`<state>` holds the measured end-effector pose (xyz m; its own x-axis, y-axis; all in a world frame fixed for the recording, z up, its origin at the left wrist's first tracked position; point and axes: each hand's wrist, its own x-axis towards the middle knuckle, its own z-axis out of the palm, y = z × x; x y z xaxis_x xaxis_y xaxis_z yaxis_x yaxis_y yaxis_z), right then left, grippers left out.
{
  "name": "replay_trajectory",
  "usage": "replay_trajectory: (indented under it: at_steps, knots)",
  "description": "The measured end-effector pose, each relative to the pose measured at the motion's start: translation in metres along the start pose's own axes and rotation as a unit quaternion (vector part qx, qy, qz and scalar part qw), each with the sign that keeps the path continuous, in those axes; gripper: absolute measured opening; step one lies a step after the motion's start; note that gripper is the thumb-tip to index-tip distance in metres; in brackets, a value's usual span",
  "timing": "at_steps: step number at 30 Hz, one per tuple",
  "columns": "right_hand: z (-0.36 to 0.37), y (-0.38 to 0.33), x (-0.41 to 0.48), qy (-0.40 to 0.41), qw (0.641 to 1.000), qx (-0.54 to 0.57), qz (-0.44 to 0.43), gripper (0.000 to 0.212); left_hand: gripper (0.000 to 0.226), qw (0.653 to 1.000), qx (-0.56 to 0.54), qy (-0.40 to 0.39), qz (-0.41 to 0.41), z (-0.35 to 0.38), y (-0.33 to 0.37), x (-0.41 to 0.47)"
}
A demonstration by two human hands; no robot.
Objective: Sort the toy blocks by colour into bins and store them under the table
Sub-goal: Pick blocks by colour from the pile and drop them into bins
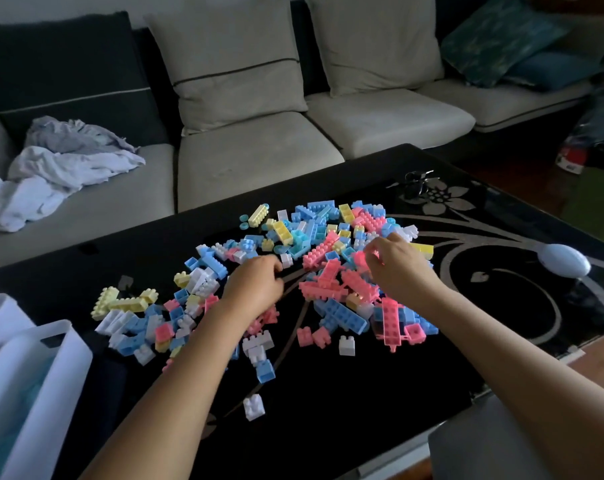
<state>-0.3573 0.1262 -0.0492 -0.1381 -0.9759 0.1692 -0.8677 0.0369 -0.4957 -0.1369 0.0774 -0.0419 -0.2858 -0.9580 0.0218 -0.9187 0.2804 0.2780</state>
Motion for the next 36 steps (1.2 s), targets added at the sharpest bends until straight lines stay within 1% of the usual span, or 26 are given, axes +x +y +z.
replay_trajectory:
  at_steps: [2, 4, 9, 11, 13, 15, 16, 18, 19, 20, 21, 22, 23, 24, 25, 26, 27, 28, 29, 30, 31, 32, 33, 34, 35, 36]
  knots:
    - [0.005, -0.004, -0.006, -0.004, 0.999, -0.042, -0.007, 0.034, 0.023, 0.999, 0.012, -0.045, -0.023, 0.002, -0.009, 0.003]
    - [0.011, -0.015, -0.014, -0.028, 0.998, -0.038, -0.036, 0.036, 0.020, 0.999, 0.003, -0.043, -0.026, 0.004, -0.014, 0.003]
    - [0.034, -0.046, -0.028, -0.077, 0.985, -0.048, -0.144, 0.038, 0.010, 0.998, -0.028, -0.040, -0.035, 0.000, -0.021, 0.005]
    - [0.042, -0.056, -0.030, -0.093, 0.978, -0.044, -0.182, 0.038, 0.011, 0.997, -0.046, -0.011, -0.058, -0.004, -0.025, 0.006]
    - [0.047, -0.065, -0.031, -0.116, 0.965, -0.027, -0.234, 0.037, 0.014, 0.993, -0.070, 0.046, -0.078, -0.010, -0.030, 0.006]
    - [0.049, -0.073, -0.029, -0.143, 0.950, 0.033, -0.276, 0.036, 0.013, 0.986, -0.105, 0.095, -0.094, -0.017, -0.034, 0.006]
    - [0.048, -0.074, -0.025, -0.144, 0.946, 0.066, -0.282, 0.034, 0.013, 0.981, -0.128, 0.104, -0.100, -0.020, -0.036, 0.006]
    - [0.043, -0.071, -0.009, -0.118, 0.958, 0.093, -0.244, 0.029, 0.007, 0.968, -0.198, 0.092, -0.125, -0.024, -0.039, 0.011]
    - [0.039, -0.066, 0.003, -0.101, 0.969, 0.085, -0.211, 0.027, 0.006, 0.952, -0.258, 0.077, -0.149, -0.026, -0.039, 0.012]
    - [0.034, -0.060, 0.015, -0.087, 0.977, 0.065, -0.183, 0.025, 0.009, 0.921, -0.342, 0.061, -0.177, -0.027, -0.038, 0.015]
    - [0.029, -0.053, 0.027, -0.082, 0.982, 0.034, -0.167, 0.022, 0.014, 0.872, -0.441, 0.043, -0.206, -0.029, -0.036, 0.017]
    - [0.026, -0.045, 0.038, -0.085, 0.983, 0.002, -0.160, 0.020, 0.018, 0.809, -0.540, 0.021, -0.229, -0.031, -0.033, 0.018]
    - [0.026, -0.039, 0.045, -0.096, 0.982, -0.023, -0.159, 0.018, 0.021, 0.746, -0.619, -0.001, -0.244, -0.032, -0.031, 0.020]
    - [0.028, -0.035, 0.049, -0.109, 0.981, -0.038, -0.155, 0.018, 0.021, 0.695, -0.673, -0.023, -0.253, -0.033, -0.031, 0.022]
    - [0.033, -0.033, 0.051, -0.119, 0.981, -0.046, -0.143, 0.024, 0.021, 0.660, -0.705, -0.044, -0.257, -0.034, -0.030, 0.024]
    - [0.038, -0.033, 0.051, -0.123, 0.983, -0.053, -0.125, 0.032, 0.019, 0.641, -0.721, -0.063, -0.258, -0.034, -0.029, 0.028]
    - [0.043, -0.034, 0.051, -0.118, 0.985, -0.067, -0.105, 0.041, 0.017, 0.634, -0.725, -0.076, -0.256, -0.032, -0.028, 0.033]
    - [0.048, -0.036, 0.050, -0.107, 0.987, -0.084, -0.087, 0.047, 0.017, 0.639, -0.722, -0.083, -0.252, -0.031, -0.025, 0.037]
    - [0.051, -0.039, 0.049, -0.102, 0.987, -0.102, -0.071, 0.049, 0.018, 0.659, -0.707, -0.083, -0.245, -0.029, -0.022, 0.044]
    - [0.053, -0.043, 0.048, -0.102, 0.986, -0.114, -0.059, 0.049, 0.018, 0.694, -0.677, -0.077, -0.232, -0.026, -0.018, 0.050]
    - [0.055, -0.047, 0.048, -0.103, 0.986, -0.120, -0.050, 0.047, 0.015, 0.752, -0.619, -0.065, -0.215, -0.023, -0.013, 0.055]
    - [0.055, -0.050, 0.048, -0.106, 0.986, -0.123, -0.043, 0.044, 0.012, 0.828, -0.524, -0.051, -0.194, -0.020, -0.009, 0.059]
    - [0.056, -0.053, 0.049, -0.113, 0.985, -0.122, -0.038, 0.040, 0.012, 0.904, -0.393, -0.033, -0.166, -0.016, -0.007, 0.063]
    - [0.057, -0.056, 0.049, -0.121, 0.985, -0.120, -0.038, 0.035, 0.013, 0.958, -0.256, -0.011, -0.129, -0.012, -0.006, 0.065]
    - [0.058, -0.056, 0.050, -0.128, 0.984, -0.120, -0.043, 0.031, 0.017, 0.984, -0.154, 0.009, -0.095, -0.009, -0.005, 0.067]
    - [0.058, -0.056, 0.050, -0.133, 0.983, -0.118, -0.047, 0.031, 0.020, 0.993, -0.090, 0.015, -0.071, -0.007, -0.004, 0.069]
